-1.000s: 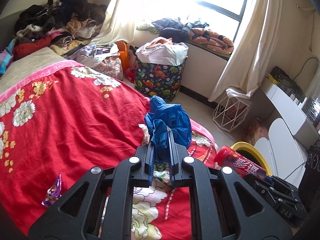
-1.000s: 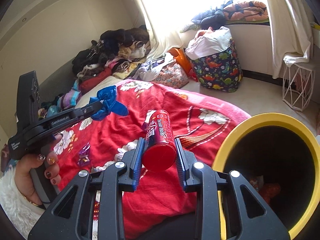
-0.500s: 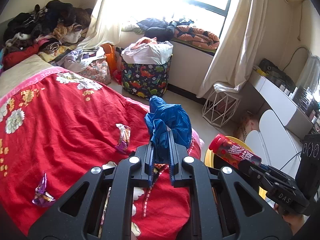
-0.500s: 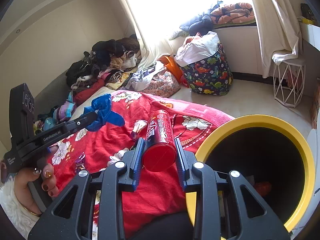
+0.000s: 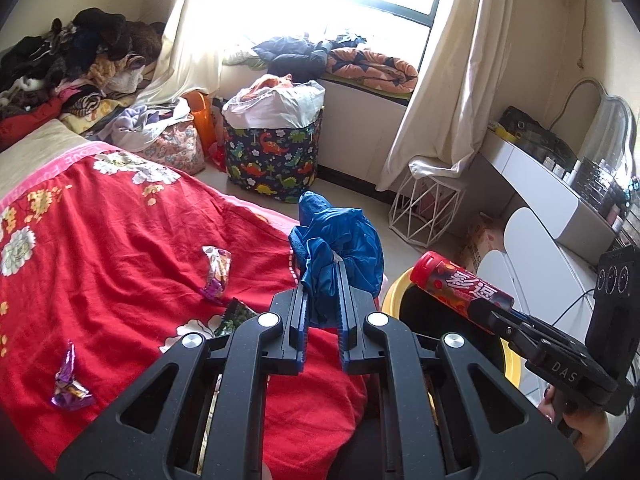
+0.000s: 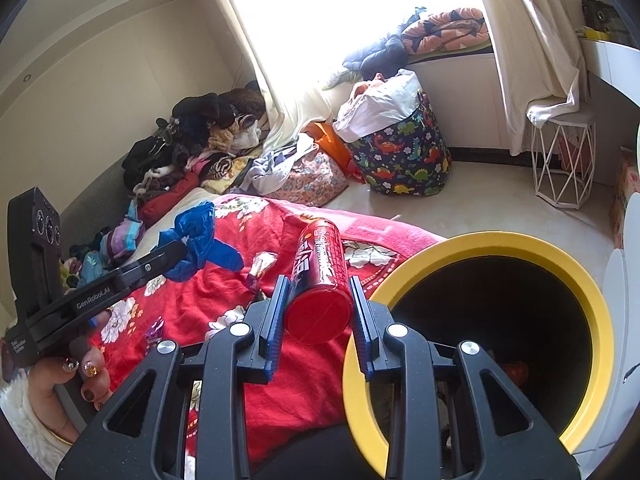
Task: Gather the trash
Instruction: 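Carry the blue bag and red can with both grippers over the bin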
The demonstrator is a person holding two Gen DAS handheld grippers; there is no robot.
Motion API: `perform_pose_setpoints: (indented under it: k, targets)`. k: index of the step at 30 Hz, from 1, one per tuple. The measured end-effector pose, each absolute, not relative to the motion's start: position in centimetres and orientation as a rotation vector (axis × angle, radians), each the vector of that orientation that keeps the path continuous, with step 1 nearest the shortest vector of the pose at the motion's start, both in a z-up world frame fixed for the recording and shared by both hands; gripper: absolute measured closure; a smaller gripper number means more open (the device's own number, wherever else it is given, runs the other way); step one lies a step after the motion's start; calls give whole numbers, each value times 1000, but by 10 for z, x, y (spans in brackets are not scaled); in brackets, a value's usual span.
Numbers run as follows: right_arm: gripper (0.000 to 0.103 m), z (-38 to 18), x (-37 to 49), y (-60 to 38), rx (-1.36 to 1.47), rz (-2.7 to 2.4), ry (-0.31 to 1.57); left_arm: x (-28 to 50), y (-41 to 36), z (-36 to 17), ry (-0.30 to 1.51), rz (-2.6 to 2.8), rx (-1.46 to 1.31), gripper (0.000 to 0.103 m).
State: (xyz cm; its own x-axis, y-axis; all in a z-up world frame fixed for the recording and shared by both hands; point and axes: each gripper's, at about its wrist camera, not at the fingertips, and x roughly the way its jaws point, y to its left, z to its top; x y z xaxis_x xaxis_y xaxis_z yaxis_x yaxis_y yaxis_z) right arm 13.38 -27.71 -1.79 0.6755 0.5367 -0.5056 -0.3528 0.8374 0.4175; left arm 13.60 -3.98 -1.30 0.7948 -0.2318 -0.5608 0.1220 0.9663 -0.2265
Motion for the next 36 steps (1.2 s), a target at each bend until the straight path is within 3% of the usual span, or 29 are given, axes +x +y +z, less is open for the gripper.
perform_pose_setpoints:
  k: [36]
  targets:
    - [75,-33,131,-345,374,320,638,130,-110,-18,652,-345,-114,96]
